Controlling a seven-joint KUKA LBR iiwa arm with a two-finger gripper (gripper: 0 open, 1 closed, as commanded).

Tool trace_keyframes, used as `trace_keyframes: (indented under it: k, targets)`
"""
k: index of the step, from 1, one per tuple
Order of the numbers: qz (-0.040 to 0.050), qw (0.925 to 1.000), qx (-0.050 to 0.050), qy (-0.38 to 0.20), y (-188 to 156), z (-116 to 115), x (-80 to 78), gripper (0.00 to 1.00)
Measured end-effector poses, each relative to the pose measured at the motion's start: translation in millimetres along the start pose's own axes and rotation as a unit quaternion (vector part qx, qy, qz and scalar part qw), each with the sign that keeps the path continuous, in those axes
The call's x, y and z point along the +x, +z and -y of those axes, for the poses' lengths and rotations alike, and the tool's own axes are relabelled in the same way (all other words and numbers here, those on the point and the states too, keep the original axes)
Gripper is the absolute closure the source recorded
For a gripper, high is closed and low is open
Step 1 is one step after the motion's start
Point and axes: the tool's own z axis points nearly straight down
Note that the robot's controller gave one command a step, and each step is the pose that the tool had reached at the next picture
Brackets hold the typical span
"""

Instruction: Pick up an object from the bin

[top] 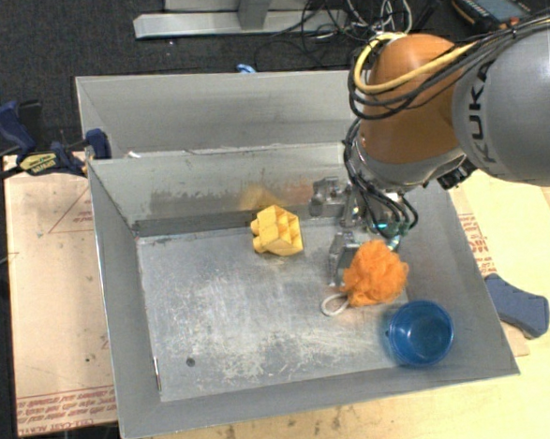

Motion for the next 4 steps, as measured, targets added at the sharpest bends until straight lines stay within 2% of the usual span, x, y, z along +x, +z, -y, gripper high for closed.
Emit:
trace_keyframes:
  k: [1, 2, 3, 4]
  targets:
    - [0.0035, 1.0000, 0.000, 0.000, -3.9, 0.0, -1.6, 0.00]
    - [0.0057, 0.9989, 0.000, -0.046, 42.7, 34.3, 0.5, 0.00]
    - [0.0033, 0.9832, 0.000, -0.183, 52.7, 76.7, 3.9, 0.00]
    - [0.0053, 0.9915, 0.001, -0.130, 79.9, 128.1, -13.3, 0.00]
